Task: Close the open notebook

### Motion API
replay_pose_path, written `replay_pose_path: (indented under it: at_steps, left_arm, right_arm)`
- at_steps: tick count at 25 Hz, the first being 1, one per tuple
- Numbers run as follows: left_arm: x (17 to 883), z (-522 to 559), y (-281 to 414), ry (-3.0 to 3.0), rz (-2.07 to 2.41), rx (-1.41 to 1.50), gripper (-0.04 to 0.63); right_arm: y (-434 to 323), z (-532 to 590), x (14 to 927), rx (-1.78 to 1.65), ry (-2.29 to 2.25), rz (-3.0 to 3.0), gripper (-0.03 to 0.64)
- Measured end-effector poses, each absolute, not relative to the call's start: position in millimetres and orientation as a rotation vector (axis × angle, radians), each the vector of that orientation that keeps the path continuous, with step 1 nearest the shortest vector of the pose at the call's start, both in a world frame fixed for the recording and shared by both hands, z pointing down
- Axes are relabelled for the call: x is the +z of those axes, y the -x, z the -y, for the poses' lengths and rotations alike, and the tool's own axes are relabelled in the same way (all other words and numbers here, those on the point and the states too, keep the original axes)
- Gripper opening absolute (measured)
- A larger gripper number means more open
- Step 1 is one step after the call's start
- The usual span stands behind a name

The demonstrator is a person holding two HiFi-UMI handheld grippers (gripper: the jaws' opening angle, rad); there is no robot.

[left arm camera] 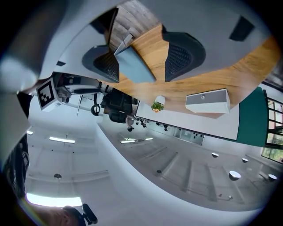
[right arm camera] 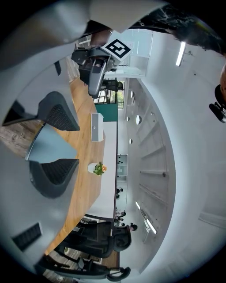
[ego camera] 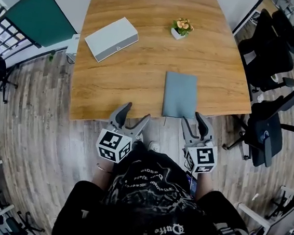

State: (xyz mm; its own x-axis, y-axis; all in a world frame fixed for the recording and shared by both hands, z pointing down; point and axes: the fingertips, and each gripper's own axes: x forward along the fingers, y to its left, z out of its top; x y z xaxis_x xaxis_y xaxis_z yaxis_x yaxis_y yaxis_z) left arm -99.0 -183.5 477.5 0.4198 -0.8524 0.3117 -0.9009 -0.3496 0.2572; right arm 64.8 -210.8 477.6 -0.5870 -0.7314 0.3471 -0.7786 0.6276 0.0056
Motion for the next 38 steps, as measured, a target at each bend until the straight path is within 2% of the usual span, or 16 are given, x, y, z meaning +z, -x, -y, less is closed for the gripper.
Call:
replay_pose_path:
  at_steps: [4,7,10,12,13,15,38]
  left_arm:
    - [473,185,100,-2.297,1.511,0.143,0.318]
    - [471,186,100,-2.338,1.539,0.182,0.197]
    - [467,190,100,-2.347,1.562,0.153,0.082]
    - [465,192,98,-2.355,1.552,0.132,0.035]
    - [465,193,96,-2.369,1.533,0.133,0.027]
    - [465,194,90,-2.403,1.484,0.143,0.021]
    - [470,210,96,-2.393,1.548,0.128,0.021]
  right_arm:
    - [-62,212,476,0.189,-1.213,2.548,0.194]
    - [-60,214,473,0.18,-1.219,2.557,0.169]
    - [-57,215,470,0.189,-1.215,2.574,0.101]
    - [-54,214,470,0.233,-1.197,2.588,0.082]
    - [-54,214,471,0.248,-1.192,2.589,0.072]
    - [-52,214,472,0.256,-1.186,2.587,0.009]
    - [-49,219,463,0.195,-1.213,2.539,0.005]
